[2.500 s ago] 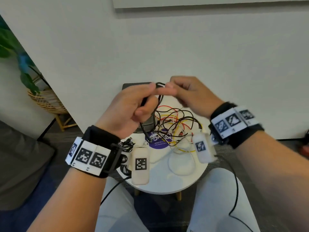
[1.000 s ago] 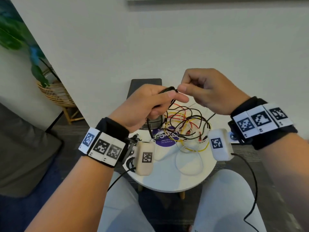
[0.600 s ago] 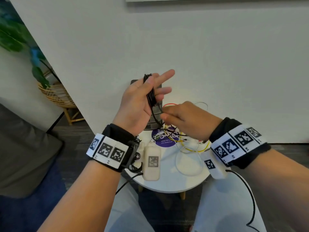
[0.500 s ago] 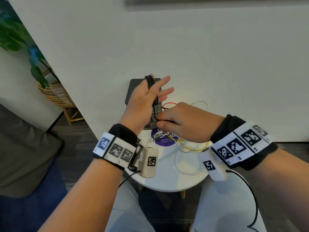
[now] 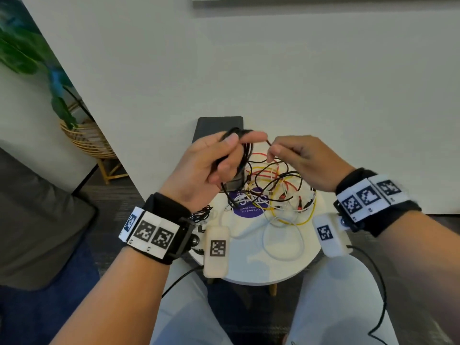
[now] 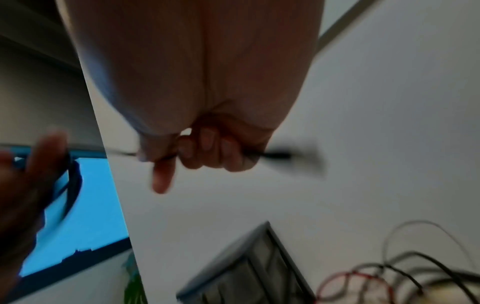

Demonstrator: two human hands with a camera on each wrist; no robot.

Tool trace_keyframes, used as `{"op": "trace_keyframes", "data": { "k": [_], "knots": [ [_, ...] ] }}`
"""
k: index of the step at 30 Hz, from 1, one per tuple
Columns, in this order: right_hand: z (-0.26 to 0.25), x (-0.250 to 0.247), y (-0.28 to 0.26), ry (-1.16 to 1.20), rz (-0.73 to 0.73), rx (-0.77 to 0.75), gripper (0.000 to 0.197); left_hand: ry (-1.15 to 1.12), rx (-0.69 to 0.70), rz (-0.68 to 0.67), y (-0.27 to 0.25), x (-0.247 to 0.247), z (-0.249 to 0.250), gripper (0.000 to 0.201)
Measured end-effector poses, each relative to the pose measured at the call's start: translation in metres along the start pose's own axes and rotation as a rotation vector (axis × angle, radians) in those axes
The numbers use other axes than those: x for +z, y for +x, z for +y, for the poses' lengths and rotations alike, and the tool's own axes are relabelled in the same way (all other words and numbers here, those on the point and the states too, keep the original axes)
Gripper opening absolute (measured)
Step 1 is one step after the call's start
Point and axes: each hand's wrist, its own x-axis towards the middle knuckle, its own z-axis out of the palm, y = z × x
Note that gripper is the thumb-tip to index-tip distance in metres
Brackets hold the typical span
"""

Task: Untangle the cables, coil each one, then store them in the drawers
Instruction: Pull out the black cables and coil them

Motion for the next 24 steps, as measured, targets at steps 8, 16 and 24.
{"op": "trace_keyframes", "data": {
  "k": [8, 16, 24],
  "knots": [
    [-0.043, 0.045, -0.002, -0.496, -0.249, -0.086, 0.014, 0.038, 0.02, 0.504, 0.014, 0.015, -0.025, 0.023],
    [-0.069, 0.022, 0.006, -0.283, -0.265, -0.285, 0.012, 0.484, -0.207, 0.348, 0.004, 0.012, -0.042, 0.033],
    [-0.057, 0.029, 0.009, -0.171, -0.05, -0.189, 0.022, 0.187, -0.266, 0.422, 0.01, 0.012, -0.031, 0.039]
  ]
}}
